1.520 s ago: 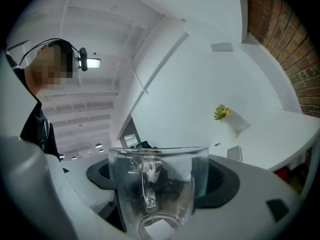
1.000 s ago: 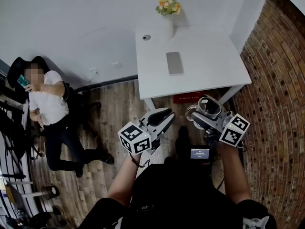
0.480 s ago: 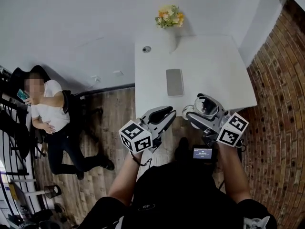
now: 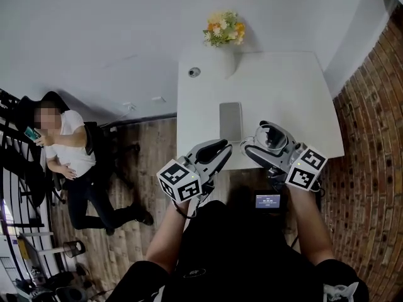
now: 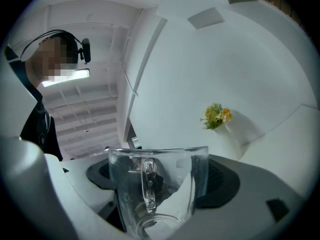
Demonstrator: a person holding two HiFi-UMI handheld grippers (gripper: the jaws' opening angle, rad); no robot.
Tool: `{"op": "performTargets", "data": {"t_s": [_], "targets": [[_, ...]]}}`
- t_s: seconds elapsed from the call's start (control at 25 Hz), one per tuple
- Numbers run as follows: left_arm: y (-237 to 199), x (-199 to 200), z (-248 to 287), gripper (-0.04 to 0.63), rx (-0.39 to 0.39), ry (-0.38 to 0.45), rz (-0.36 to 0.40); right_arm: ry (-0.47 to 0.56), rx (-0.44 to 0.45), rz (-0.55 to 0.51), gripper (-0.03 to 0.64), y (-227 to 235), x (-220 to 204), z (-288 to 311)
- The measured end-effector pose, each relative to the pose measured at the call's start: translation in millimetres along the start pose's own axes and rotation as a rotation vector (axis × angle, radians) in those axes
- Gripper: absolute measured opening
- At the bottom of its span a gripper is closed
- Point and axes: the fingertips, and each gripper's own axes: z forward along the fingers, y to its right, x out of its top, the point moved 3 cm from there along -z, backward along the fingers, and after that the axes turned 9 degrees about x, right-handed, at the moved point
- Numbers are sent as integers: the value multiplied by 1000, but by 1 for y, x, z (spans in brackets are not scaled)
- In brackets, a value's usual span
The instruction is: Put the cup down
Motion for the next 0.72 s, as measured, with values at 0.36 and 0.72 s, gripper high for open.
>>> {"op": "performTargets", "data": {"t_s": [0.36,0.72], "targets": [[-26,8,7,81,-22,-6,-11,-13,-23,-2,431,13,2,26],[-43,19,11,81,-33,-8,-7,-26,-40,-25,431,16,7,42]]}}
